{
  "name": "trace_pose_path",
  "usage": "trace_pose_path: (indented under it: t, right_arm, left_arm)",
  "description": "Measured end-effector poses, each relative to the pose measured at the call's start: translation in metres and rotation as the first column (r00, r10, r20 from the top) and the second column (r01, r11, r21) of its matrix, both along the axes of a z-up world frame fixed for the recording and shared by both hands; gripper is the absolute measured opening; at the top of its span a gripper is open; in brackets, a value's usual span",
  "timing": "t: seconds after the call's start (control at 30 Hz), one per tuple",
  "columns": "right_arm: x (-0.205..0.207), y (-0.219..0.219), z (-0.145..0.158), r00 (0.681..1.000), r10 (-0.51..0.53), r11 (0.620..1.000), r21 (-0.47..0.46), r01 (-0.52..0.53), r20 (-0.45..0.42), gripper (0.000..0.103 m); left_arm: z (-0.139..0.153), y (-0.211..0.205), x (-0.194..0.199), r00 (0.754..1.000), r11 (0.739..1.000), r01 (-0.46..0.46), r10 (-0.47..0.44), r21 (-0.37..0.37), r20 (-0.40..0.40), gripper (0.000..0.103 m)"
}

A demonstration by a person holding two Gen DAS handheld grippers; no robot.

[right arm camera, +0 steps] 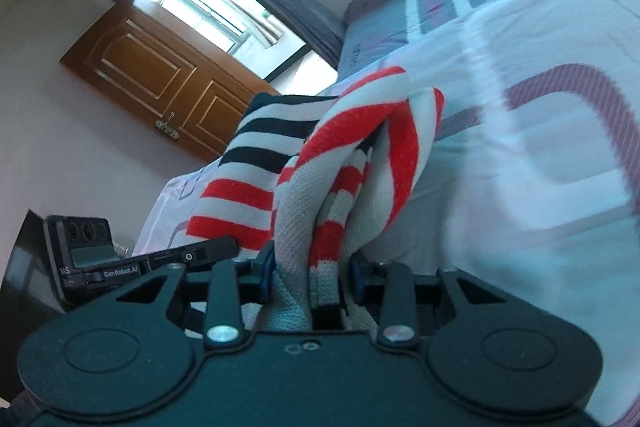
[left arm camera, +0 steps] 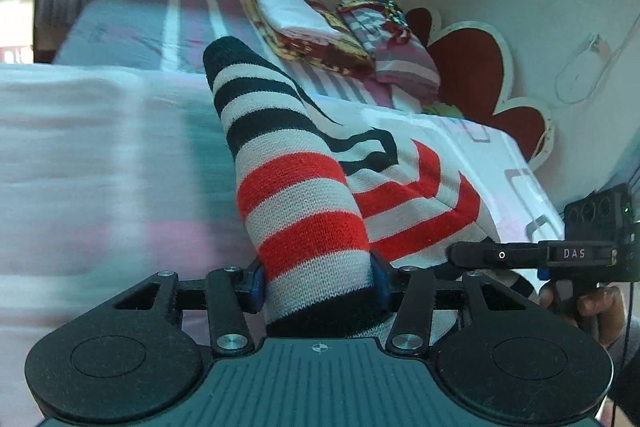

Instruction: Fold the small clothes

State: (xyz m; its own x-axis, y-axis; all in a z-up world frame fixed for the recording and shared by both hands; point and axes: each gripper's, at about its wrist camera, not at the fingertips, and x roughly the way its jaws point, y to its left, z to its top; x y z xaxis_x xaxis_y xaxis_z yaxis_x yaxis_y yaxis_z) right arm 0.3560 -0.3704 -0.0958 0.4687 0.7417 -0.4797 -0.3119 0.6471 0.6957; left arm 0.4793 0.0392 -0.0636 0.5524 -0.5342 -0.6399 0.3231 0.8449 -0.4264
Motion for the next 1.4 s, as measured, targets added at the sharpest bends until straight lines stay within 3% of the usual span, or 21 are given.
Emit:
trace_pose_path:
  t: [0.2,0.37,0.47,0.57,0.63,0.7,0.8,0.83,1.0,1.07,1.13,1.17,1.27,1.3,1.4]
  right_arm:
    - [-0.019,0.094,0.001,0.999,0.046,0.999,0.011,-0.046,0.000,0.034]
    - [-0.021,0.093,0.020,0.994,0.108,0.994,0.023,-0.108,-0.016,0.034]
    - [-0.017,0.101,0.010,0.989,0.141,0.989,0.037,-0.140,-0.032,0.034]
    - [-0.019,0.109,-0.002,0.987,0.152,0.988,0.043,-0.150,-0.052,0.034]
    - [-0.021,0.119,-0.013,0.987,0.144,0.990,0.014,-0.144,-0.071,0.034]
    - [-0.017,0.121,-0.025,0.988,0.116,0.993,-0.027,-0.119,-0.100,0.034]
    - [-0.013,0.114,-0.034,0.990,0.096,0.995,0.003,-0.097,-0.105,0.031]
    - [-0.014,0.116,-0.032,0.991,0.093,0.995,-0.011,-0.094,-0.099,0.031]
    - [-0.029,0.121,-0.030,0.994,0.081,0.996,-0.034,-0.083,-0.069,0.032]
    - [-0.039,0.119,-0.021,0.997,0.054,0.996,-0.073,-0.057,-0.050,0.041]
    - [-0.050,0.107,-0.002,1.000,-0.028,0.992,-0.120,0.028,-0.003,0.072]
    - [-0.054,0.101,0.006,0.998,-0.048,0.990,-0.127,0.053,0.040,0.074]
    - [-0.045,0.102,0.029,0.995,-0.044,0.992,-0.118,0.054,0.085,0.064]
    - [-0.039,0.110,0.032,0.996,-0.034,0.990,-0.136,0.045,0.083,0.055]
    - [-0.023,0.139,0.030,0.998,0.032,0.976,-0.218,-0.020,0.049,0.051]
  left_arm:
    - [0.016,0.103,-0.041,0.998,0.996,-0.057,0.057,0.068,0.005,0.049]
    - [0.021,0.194,-0.075,0.994,0.984,-0.108,0.111,0.143,-0.010,0.049]
    - [0.015,0.235,-0.089,0.991,0.976,-0.128,0.135,0.179,-0.027,0.049]
    - [-0.002,0.265,-0.100,0.988,0.977,-0.138,0.148,0.165,-0.054,0.050]
    - [-0.019,0.271,-0.102,0.987,0.978,-0.130,0.144,0.161,-0.075,0.054]
    - [-0.034,0.275,-0.110,0.987,0.977,-0.148,0.156,0.154,-0.044,0.062]
    - [-0.043,0.276,-0.118,0.979,0.957,-0.204,0.205,0.206,0.016,0.093]
    - [-0.046,0.276,-0.120,0.975,0.950,-0.222,0.222,0.220,0.024,0.097]
    - [-0.039,0.276,-0.124,0.966,0.945,-0.256,0.257,0.201,0.025,0.097]
    - [-0.028,0.284,-0.140,0.961,0.944,-0.275,0.271,0.182,0.050,0.097]
    - [-0.018,0.291,-0.154,0.956,0.940,-0.290,0.278,0.179,0.091,0.097]
    - [-0.015,0.293,-0.153,0.950,0.934,-0.310,0.295,0.177,0.104,0.097]
    - [-0.017,0.299,-0.138,0.933,0.925,-0.358,0.351,0.126,0.076,0.097]
    - [-0.020,0.297,-0.133,0.931,0.920,-0.366,0.360,0.141,0.067,0.097]
    - [-0.034,0.292,-0.127,0.931,0.918,-0.364,0.364,0.157,0.028,0.097]
